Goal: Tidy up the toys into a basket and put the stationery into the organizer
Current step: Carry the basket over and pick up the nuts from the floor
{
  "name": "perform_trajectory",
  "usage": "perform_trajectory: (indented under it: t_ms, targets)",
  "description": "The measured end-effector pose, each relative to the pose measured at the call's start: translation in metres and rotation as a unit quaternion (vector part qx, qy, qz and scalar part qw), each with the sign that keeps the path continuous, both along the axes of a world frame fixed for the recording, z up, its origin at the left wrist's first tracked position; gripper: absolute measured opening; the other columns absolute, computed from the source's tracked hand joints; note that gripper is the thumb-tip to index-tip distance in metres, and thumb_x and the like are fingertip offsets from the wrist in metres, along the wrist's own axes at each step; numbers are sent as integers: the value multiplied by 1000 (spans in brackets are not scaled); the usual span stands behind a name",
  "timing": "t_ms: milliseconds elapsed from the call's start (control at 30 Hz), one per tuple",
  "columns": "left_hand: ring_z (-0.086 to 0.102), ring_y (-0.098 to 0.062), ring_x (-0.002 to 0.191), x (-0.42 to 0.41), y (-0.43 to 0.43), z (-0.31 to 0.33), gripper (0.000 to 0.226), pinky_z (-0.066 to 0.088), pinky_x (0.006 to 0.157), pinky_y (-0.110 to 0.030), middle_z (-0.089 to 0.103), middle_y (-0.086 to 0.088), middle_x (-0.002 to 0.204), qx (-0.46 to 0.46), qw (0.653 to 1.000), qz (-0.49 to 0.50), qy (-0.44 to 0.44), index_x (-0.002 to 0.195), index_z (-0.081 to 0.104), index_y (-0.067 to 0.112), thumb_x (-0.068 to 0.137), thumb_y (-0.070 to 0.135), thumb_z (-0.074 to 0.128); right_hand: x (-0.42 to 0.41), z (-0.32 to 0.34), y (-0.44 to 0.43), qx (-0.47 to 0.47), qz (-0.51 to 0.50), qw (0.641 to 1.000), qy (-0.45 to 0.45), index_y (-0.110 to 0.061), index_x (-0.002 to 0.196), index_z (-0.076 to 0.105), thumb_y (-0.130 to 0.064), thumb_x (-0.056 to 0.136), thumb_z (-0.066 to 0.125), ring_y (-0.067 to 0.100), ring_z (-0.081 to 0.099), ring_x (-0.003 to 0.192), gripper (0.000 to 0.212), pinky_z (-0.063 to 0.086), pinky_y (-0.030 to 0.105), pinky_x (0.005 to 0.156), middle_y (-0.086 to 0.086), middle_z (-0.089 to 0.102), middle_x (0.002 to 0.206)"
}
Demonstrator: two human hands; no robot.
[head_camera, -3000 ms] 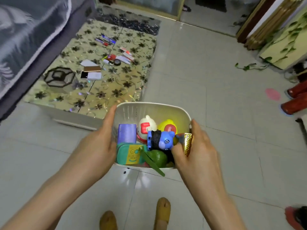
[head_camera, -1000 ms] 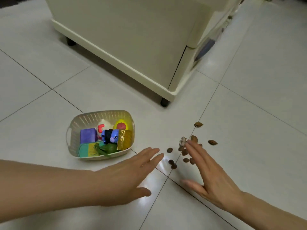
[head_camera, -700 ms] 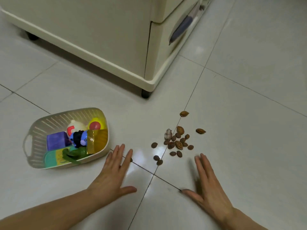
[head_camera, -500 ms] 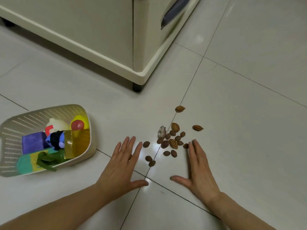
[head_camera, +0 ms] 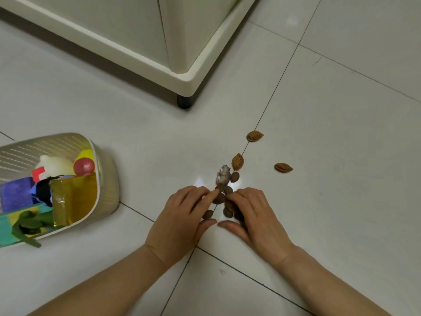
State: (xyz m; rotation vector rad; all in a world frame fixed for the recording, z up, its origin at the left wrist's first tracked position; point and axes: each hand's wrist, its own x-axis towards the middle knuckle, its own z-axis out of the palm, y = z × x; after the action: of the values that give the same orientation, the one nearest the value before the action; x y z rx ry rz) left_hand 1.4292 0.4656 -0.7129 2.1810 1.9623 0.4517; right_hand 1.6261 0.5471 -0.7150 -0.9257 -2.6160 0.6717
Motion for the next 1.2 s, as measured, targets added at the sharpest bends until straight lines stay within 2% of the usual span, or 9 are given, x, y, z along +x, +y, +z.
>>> perform_trajectory:
  t_ms: [233, 400, 533, 633, 700, 833, 967, 1067, 1200]
  targets:
    - [54, -21, 74, 0, 0, -8, 21, 51, 64, -34, 58, 0, 90, 16, 1000, 16, 5, 95, 56, 19, 88, 37, 47, -2, -3, -1, 0, -3, 1000, 17, -16, 100, 52, -41, 91, 57, 17, 49, 76, 27, 42, 25, 68, 0, 56, 87]
    - [46, -17, 61, -1, 3, -10, 27, 45, 54, -29, 53, 3, 71, 34, 999, -7, 30, 77, 56, 19, 86, 43, 46, 1, 4, -3, 49, -76, 995, -29, -18, 78, 53, -56, 89, 50, 12, 43, 54, 39, 38, 26, 44, -6, 47, 65]
    - [44, -15, 52, 1, 3, -4, 32, 38, 46, -26, 49, 5, 59, 52, 997, -17, 48, 66, 56, 20, 83, 45, 46, -5, 16, -4, 32, -107, 992, -50, -24, 77, 41, -48, 91, 52, 10, 42, 53, 30, 38, 25, 44, -9, 46, 64]
    - [44, -13, 48, 4, 2, -2, 32, 31, 45, -24, 48, 6, 56, 55, 997, 3, 60, 65, 54, 22, 85, 45, 42, -11, 25, 0, -10, -116, 989, -93, -22, 89, 47, -37, 95, 53, 16, 51, 54, 18, 47, 35, 49, -8, 56, 70]
    - [45, -13, 44, 7, 7, -1, 32, 28, 42, -24, 48, 6, 57, 42, 997, 20, 65, 68, 53, 22, 87, 45, 40, -15, 34, 5, -36, -107, 986, -123, -18, 102, 48, -35, 98, 46, 24, 57, 60, 17, 48, 40, 57, -4, 62, 75]
    - [46, -10, 38, 12, 18, 10, 32, 22, 37, -20, 53, 8, 59, -37, 996, 37, 74, 72, 52, 26, 86, 51, 40, -17, 46, 10, -48, -97, 979, -175, -19, 96, 43, -37, 99, 38, 25, 52, 58, 19, 41, 36, 56, -6, 52, 65]
    - [49, -14, 52, 3, 4, 62, 35, 39, 47, -26, 55, 6, 71, -4, 988, 128, -90, 83, 48, 21, 93, 47, 28, -32, 78, -4, -108, -122, 982, -98, -29, 96, 42, -31, 96, 38, 20, 55, 62, 5, 44, 32, 60, -11, 61, 70]
    - [47, -11, 61, -26, -5, 127, 25, 39, 55, -18, 50, 11, 70, 91, 938, 205, -265, 91, 46, 25, 94, 43, 30, -78, 120, -14, -194, -113, 974, 15, -28, 92, 47, -22, 94, 39, 21, 47, 59, 11, 43, 35, 61, -5, 54, 60]
    - [47, -9, 63, -102, -25, 168, 20, 38, 58, -23, 49, 9, 72, 271, 801, 374, -380, 87, 47, 28, 97, 32, 30, -165, 167, -32, -247, -53, 957, 142, -21, 86, 47, -18, 94, 40, 11, 36, 51, 12, 31, 27, 51, 0, 46, 55]
